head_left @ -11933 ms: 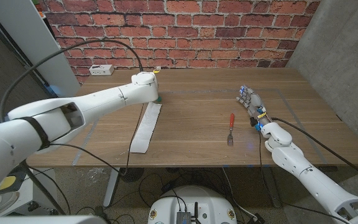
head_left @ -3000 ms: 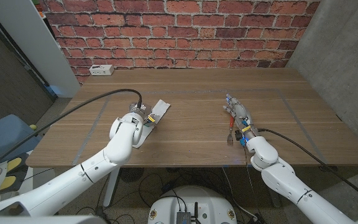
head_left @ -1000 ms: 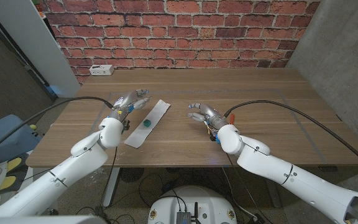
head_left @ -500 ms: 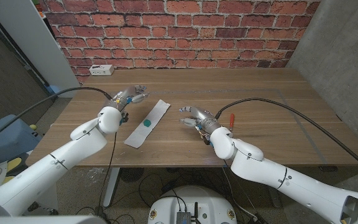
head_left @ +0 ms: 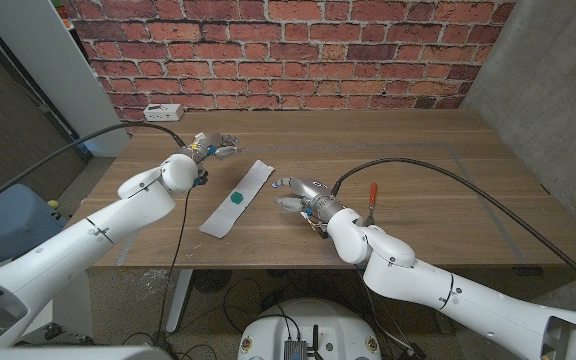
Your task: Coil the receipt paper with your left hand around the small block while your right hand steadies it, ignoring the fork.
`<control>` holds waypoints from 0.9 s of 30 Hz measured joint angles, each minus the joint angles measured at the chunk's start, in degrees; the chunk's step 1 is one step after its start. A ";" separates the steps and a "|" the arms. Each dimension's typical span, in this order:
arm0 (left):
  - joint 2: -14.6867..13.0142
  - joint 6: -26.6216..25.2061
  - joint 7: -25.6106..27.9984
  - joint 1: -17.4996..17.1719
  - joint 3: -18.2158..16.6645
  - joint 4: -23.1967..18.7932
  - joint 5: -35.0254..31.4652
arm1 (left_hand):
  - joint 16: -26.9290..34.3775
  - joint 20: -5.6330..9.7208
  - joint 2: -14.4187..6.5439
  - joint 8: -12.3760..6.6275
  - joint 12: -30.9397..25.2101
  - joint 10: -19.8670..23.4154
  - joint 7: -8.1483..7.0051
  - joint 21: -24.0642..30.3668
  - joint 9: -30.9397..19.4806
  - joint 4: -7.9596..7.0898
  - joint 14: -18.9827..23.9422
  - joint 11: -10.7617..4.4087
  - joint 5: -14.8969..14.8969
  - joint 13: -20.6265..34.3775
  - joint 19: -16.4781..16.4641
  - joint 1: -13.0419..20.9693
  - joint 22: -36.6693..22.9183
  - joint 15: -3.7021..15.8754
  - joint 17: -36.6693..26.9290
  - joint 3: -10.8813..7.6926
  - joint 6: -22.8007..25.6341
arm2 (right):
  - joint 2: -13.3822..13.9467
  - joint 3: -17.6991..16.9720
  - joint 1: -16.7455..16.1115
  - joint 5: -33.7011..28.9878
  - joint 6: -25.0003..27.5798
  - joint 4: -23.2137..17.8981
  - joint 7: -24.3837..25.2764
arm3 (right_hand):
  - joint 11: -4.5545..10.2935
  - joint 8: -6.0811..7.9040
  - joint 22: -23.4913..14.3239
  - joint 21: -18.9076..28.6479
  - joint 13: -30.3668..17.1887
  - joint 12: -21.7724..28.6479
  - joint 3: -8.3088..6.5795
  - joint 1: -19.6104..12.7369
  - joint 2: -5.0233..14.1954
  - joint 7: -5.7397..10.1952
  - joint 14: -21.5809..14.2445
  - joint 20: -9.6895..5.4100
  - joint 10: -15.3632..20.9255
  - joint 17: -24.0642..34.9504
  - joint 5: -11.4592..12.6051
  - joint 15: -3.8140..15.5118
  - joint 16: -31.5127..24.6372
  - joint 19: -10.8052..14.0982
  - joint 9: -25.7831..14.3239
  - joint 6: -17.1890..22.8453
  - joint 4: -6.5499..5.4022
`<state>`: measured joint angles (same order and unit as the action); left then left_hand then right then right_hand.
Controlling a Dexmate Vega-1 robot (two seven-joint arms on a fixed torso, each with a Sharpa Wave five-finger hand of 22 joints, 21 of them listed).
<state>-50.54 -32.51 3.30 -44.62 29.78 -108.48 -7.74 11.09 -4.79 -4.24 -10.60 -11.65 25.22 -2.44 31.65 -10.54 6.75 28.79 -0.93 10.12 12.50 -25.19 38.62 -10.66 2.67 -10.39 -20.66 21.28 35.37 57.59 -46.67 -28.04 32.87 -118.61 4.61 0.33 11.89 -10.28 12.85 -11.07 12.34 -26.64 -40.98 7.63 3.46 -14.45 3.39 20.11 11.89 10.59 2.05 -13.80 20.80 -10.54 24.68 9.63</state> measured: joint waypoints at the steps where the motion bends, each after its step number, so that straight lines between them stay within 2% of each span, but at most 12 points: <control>1: -0.03 -0.05 -0.08 0.45 0.32 0.13 0.01 | 0.00 0.19 0.03 0.00 0.00 0.00 0.00 0.01 0.00 0.15 0.13 0.00 0.00 0.00 -0.19 0.03 0.00 0.13 0.00 0.15 0.00 | -0.12 0.21 0.06 -0.44 -0.19 0.07 -0.52 | 0.17 0.00 0.00 0.00 0.00 0.00 0.00 -0.10 -0.10 -0.09 0.00 0.00 0.17 -0.06 0.00 0.00 0.00 0.00 0.00 0.32 0.00; 7: -0.09 -2.25 -3.09 4.33 3.18 1.54 0.16 | 0.23 0.40 1.11 0.00 0.00 0.00 0.00 0.01 0.00 0.37 0.62 0.00 0.00 0.00 -1.01 -0.04 0.00 0.00 0.00 0.38 0.00 | -0.82 1.26 0.37 -2.73 -1.03 0.48 -2.90 | 0.99 0.00 0.00 0.00 0.00 0.00 0.24 -1.27 -0.68 0.33 -0.30 -0.11 0.99 -0.18 0.00 0.30 0.00 0.51 0.00 0.93 0.24; 11: -0.09 -3.16 -4.81 4.49 3.28 1.62 0.19 | 0.23 0.40 1.36 0.00 0.00 0.00 0.42 0.01 0.00 0.61 0.11 0.00 0.00 0.00 -1.01 -0.31 0.00 0.22 -0.01 0.61 -0.42 | -1.33 2.09 0.63 -2.82 -1.07 0.80 -2.98 | 0.99 0.00 0.00 0.00 0.00 0.00 0.23 -1.27 -0.68 0.33 -0.30 -0.11 0.99 -0.18 0.00 0.30 0.00 0.51 0.01 0.92 0.24; 12: 0.01 -3.52 -5.58 7.15 5.30 2.67 0.14 | 0.16 0.40 1.38 0.00 0.00 -0.25 0.45 0.01 0.00 0.61 -0.39 -0.18 0.00 0.00 -1.01 -0.29 0.00 0.13 -0.01 0.61 -0.45 | -1.50 2.34 0.68 -4.77 -1.78 0.90 -4.61 | 1.00 0.00 0.00 0.00 0.00 0.00 0.23 -1.27 -0.68 0.33 -0.30 -0.11 0.98 -0.17 0.00 0.30 0.00 0.51 0.01 0.92 0.24; 13: 0.07 -3.76 -6.02 7.86 5.92 2.98 0.06 | -0.07 0.38 1.66 0.01 0.00 -0.52 0.71 0.01 0.00 0.61 -0.65 -0.09 0.00 0.01 -0.99 0.00 -0.01 -0.02 -0.01 0.61 -0.72 | -1.66 2.60 0.76 -5.41 -1.96 1.03 -5.09 | 1.02 0.00 0.01 0.00 0.00 0.00 0.23 -1.27 -0.68 0.33 -0.30 -0.11 0.96 -0.17 0.00 0.30 0.00 0.51 0.01 0.92 0.24; 17: 0.07 -4.50 -7.36 7.86 5.92 2.98 -0.45 | -0.10 0.18 1.66 0.01 0.00 -0.52 0.50 0.01 0.01 0.61 -0.64 -0.08 0.00 0.01 -0.78 0.00 -0.01 -0.01 -0.01 0.62 -0.94 | -2.12 3.19 0.95 -5.41 -1.96 1.37 -5.09 | 1.22 0.00 0.01 0.00 0.01 0.00 0.23 -1.87 -0.68 0.33 -0.30 -0.11 0.76 -0.17 0.00 0.30 0.00 0.51 0.01 0.92 0.24; 18: 0.38 -4.76 -7.93 10.22 7.83 3.96 -0.63 | -0.10 0.18 1.66 0.01 0.00 -0.52 0.50 0.01 0.00 0.61 -0.76 -0.08 0.00 0.01 -0.78 0.00 -0.01 -0.12 -0.01 0.61 -0.94 | -2.35 3.45 1.05 -7.53 -2.60 1.52 -6.56 | 1.22 0.00 0.01 0.00 0.01 0.00 0.23 -1.87 -0.68 0.33 -0.30 -0.11 0.76 -0.17 0.00 0.30 0.00 0.51 0.01 0.92 0.24; 20: 0.38 -5.25 -8.76 10.22 7.83 3.96 -0.93 | -0.10 0.18 1.66 0.01 0.00 -0.52 0.50 0.01 0.01 0.61 -0.85 -0.08 0.00 0.01 -0.78 0.00 0.18 -0.21 -0.01 0.61 -0.94 | -2.65 3.83 1.19 -7.53 -2.60 1.74 -6.56 | 1.22 0.00 0.01 0.00 0.01 0.00 0.23 -2.17 -0.38 0.46 -0.30 -0.11 0.76 -0.17 0.00 0.30 0.00 0.51 0.01 1.05 0.24; 21: 0.73 -5.34 -8.99 11.88 9.07 4.80 -0.99 | -0.10 0.18 1.83 0.01 0.00 -0.52 0.72 0.01 0.01 0.70 -0.85 -0.08 0.00 0.01 -0.78 -0.17 0.27 -0.22 -0.01 0.70 -1.17 | -2.89 4.14 1.30 -9.37 -2.95 1.92 -7.81 | 1.22 0.00 0.01 0.00 0.01 0.00 0.23 -2.18 -0.38 0.54 -0.30 -0.11 0.76 -0.17 0.00 0.30 0.00 0.51 0.01 1.13 0.24; 23: 0.76 -5.74 -9.89 12.03 9.17 4.88 -1.25 | -0.10 0.18 1.89 0.01 0.00 -0.56 0.81 0.01 0.01 0.85 -0.85 -0.04 0.00 0.01 -0.78 -0.23 0.28 -0.21 -0.01 0.85 -1.27 | -3.35 4.62 1.47 -10.75 -3.33 2.29 -8.77 | 1.22 0.00 0.01 0.00 0.01 0.00 0.23 -2.27 -0.28 0.64 -0.30 -0.26 0.76 -0.06 0.00 0.30 0.00 0.65 0.01 1.23 0.24; 24: 1.23 -5.74 -9.89 13.64 10.39 5.84 -1.25 | -0.10 0.18 1.89 0.01 0.00 -0.74 0.60 0.01 0.01 0.85 -0.85 0.14 0.00 0.01 -0.78 -0.23 0.27 -0.22 -0.01 0.85 -1.48 | -3.35 4.62 1.47 -11.08 -3.46 2.29 -9.02 | 1.22 0.00 0.01 0.00 0.01 0.00 0.23 -2.48 -0.08 0.64 -0.30 -0.32 0.76 -0.02 0.00 0.30 0.00 0.72 0.01 1.23 0.24; 27: 1.72 -6.35 -11.24 15.17 11.44 6.81 -1.78 | -0.10 0.41 2.11 0.01 0.00 -0.83 0.51 0.01 0.01 0.84 -0.60 0.22 0.00 0.01 -1.01 0.00 0.27 0.03 -0.01 0.85 -1.58 | -4.10 5.17 1.69 -12.22 -4.15 3.08 -9.88 | 1.22 0.00 0.01 0.00 0.01 0.00 0.23 -2.49 -0.06 0.64 -0.30 -0.53 0.76 -0.01 0.00 0.30 0.00 0.93 0.01 1.23 0.24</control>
<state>-48.82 -38.87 -7.94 -29.45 41.22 -101.67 -9.52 10.99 -4.38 -2.13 -10.59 -11.66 24.39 -1.93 31.66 -10.53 7.60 28.18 -0.71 10.12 12.51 -26.20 38.62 -10.39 2.70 -10.40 -19.80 19.70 31.27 62.76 -44.98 -40.25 28.72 -115.53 -5.27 1.55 11.89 -10.27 12.85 -11.06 12.34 -26.40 -43.47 7.57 4.10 -14.74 2.86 20.87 11.87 10.60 2.35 -13.79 21.73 -10.53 25.91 9.87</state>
